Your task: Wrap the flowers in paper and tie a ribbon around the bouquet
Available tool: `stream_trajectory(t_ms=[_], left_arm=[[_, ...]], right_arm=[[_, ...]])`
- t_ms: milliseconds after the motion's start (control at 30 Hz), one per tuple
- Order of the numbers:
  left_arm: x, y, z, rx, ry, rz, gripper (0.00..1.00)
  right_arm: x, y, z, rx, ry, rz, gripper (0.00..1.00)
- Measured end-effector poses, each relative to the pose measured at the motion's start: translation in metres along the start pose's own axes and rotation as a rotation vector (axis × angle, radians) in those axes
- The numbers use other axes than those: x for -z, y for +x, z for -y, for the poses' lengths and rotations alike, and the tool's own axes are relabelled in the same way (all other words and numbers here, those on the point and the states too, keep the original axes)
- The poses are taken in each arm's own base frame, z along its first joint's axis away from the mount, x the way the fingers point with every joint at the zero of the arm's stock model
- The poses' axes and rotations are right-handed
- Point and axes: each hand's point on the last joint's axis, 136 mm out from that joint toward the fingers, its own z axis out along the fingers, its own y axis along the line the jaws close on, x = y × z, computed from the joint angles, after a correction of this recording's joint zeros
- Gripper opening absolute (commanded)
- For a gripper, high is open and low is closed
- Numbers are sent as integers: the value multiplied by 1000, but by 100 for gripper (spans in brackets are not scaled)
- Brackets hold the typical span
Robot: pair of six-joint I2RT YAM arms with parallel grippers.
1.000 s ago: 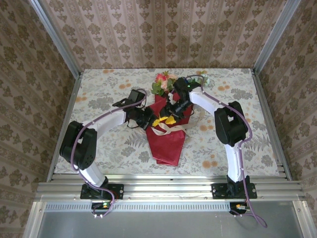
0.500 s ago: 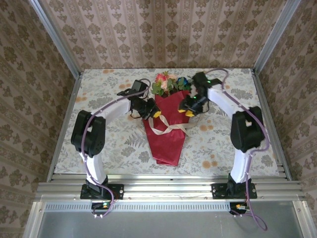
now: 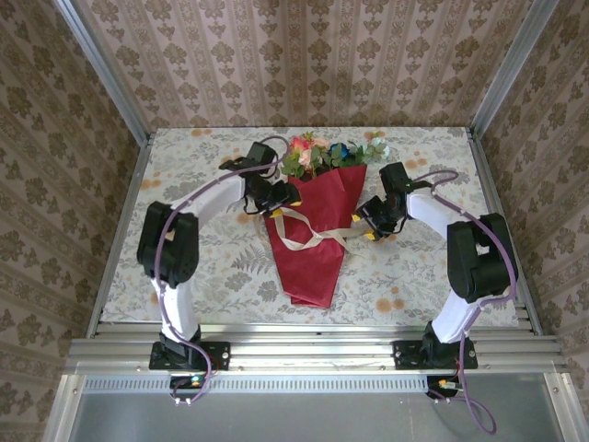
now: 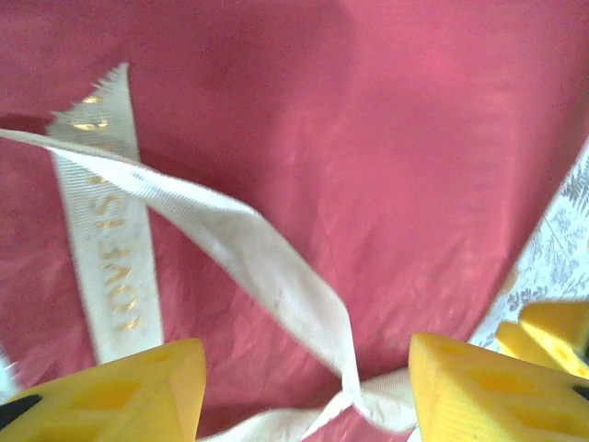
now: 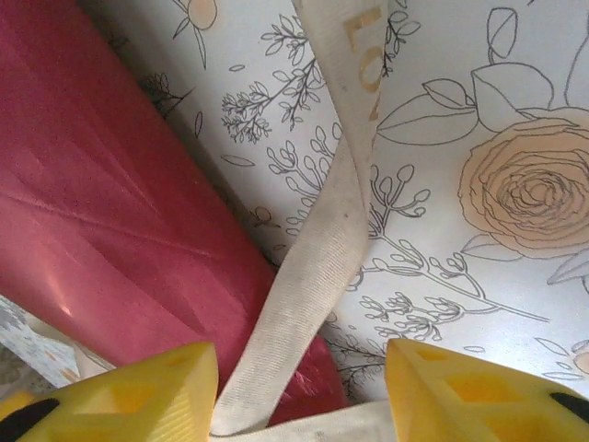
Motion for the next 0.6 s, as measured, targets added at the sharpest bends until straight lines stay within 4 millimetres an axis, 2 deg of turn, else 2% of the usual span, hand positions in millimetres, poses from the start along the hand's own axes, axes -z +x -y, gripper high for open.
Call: stream_trajectory(t_ms=[100, 167, 333, 400, 500, 600], left_arm=[[25, 13, -3, -93, -26, 26, 57], [29, 26, -10, -161, -54, 11, 57], [9, 73, -30, -346, -151, -121, 62], [1, 86, -32, -409, -174, -162, 64], [-12, 97, -31, -497, -208, -196, 66], [-23, 99, -27, -569, -235, -205, 68]], right_arm=[[-3, -4, -5, -90, -36, 14, 56], [-7, -5, -5, -151, -51, 17, 56], [-17, -1, 7, -299, -49, 1, 56], [-21, 1, 13, -344, -42, -3, 56], [-26, 4, 19, -399, -34, -8, 56], [-28, 5, 20, -435, -40, -9, 56]])
